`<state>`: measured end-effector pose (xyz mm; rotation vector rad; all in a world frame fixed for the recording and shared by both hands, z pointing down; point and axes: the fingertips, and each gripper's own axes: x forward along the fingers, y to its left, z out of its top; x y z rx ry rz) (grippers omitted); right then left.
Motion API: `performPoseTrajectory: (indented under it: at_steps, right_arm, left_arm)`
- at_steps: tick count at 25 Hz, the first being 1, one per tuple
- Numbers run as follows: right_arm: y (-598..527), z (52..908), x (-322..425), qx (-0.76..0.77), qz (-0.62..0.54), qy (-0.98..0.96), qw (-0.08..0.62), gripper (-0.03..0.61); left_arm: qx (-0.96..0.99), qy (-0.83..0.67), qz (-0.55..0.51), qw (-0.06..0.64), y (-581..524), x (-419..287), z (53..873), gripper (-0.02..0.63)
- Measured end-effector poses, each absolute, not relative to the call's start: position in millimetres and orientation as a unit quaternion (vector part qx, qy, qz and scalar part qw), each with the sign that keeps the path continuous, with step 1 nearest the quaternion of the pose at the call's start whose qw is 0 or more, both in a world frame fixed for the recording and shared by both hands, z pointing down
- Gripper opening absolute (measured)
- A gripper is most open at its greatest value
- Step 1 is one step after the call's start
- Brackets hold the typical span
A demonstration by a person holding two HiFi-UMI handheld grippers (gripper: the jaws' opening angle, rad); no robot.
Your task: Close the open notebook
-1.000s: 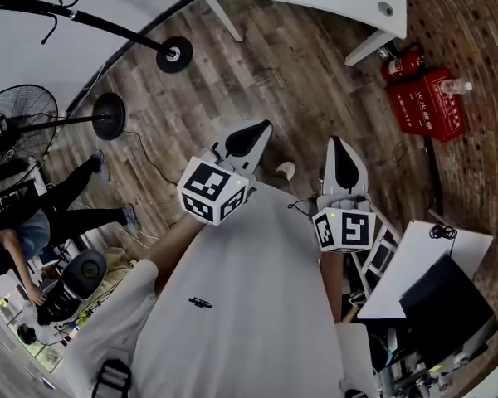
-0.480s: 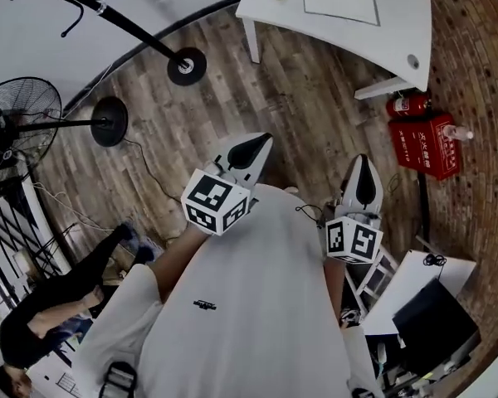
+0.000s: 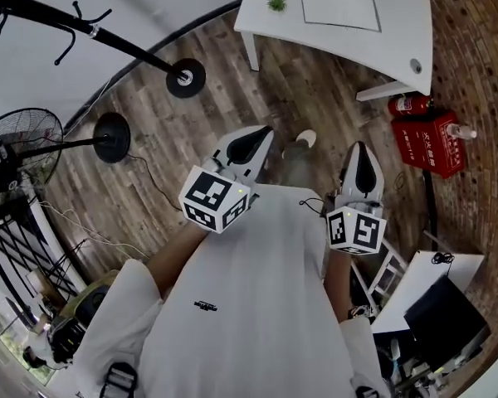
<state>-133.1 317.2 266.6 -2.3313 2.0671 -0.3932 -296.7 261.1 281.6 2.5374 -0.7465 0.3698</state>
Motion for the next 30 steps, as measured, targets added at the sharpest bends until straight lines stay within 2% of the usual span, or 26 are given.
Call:
performPoseTrajectory:
  at_steps: [7, 21, 30]
  right_arm:
    - [293.4, 292.6, -61.7, -0.756, -0.148, 0.637, 0.008, 0.011]
    - [125.6, 282.5, 100.2, -0.744, -0.145, 0.651, 0.045, 0.011]
    - [62.8, 298.2, 151.7, -0.710, -0.169, 0.682, 0.047, 0.011]
  left_arm:
    - [0.932, -0.236, 0.169, 0.219, 222.0, -214.3, 301.0, 0.003]
    - [0.929, -0.260, 0.183, 0.188, 64.9, -57.6, 281.2, 0.003]
    - [0.914, -0.305, 0.185, 0.193, 20.8, -15.7, 284.2, 0.003]
